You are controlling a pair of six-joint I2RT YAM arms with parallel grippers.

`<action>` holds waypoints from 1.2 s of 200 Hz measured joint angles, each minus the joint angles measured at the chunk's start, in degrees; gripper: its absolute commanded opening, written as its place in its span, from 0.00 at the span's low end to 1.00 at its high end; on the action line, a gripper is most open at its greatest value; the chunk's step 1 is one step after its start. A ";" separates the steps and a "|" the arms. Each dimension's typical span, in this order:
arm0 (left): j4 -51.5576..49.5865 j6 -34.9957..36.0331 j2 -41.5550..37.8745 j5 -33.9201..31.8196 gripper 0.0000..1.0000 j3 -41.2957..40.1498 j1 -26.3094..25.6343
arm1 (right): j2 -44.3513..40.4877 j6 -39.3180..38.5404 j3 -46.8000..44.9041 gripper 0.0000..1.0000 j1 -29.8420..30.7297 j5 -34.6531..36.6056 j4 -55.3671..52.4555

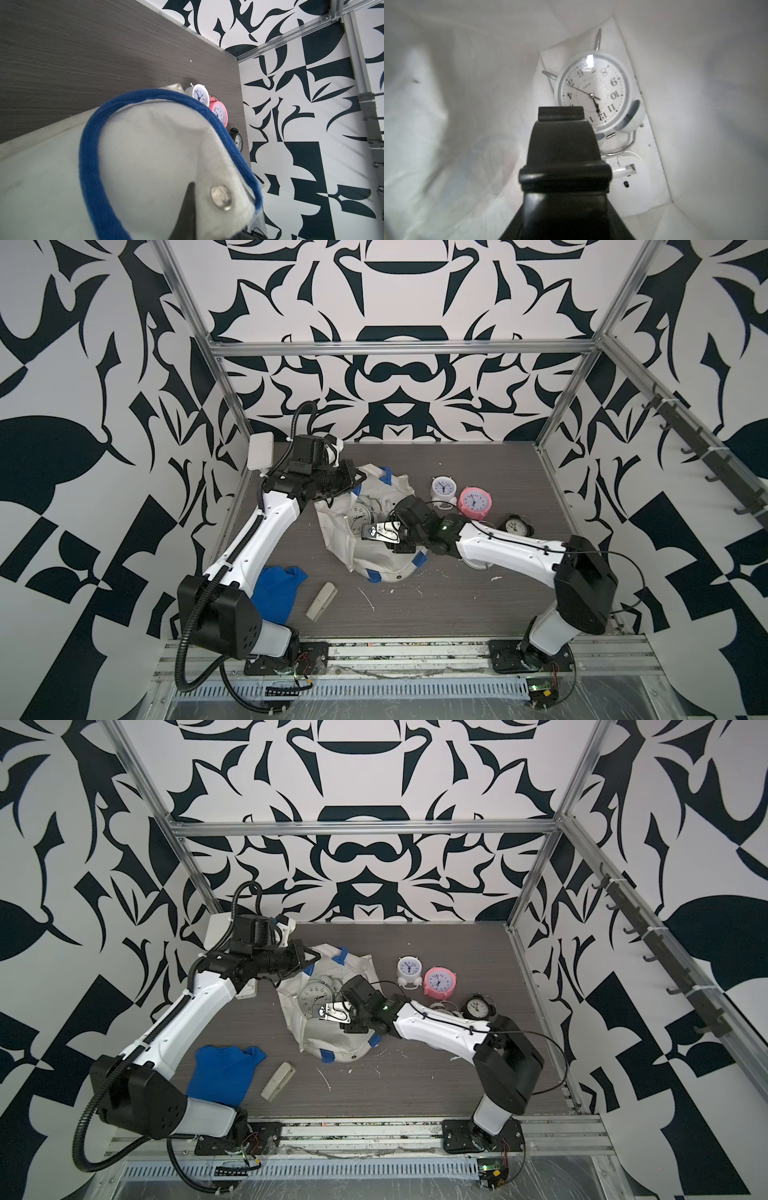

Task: Take the alarm clock out of the canvas bag
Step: Pick up the alarm from the canvas bag.

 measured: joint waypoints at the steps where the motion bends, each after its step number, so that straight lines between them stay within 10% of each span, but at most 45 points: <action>1: 0.00 0.00 0.00 0.00 0.00 0.00 0.00 | -0.28 0.35 0.17 0.29 0.00 -0.07 -0.26; 109: 0.04 -0.20 -0.07 -1.01 0.00 0.00 1.62 | -22.86 29.14 8.94 0.30 -1.40 -1.64 -21.18; 240: -0.81 -0.24 -1.27 -2.71 0.00 -0.04 2.99 | -45.57 55.10 -12.02 0.34 -19.41 -1.44 -28.63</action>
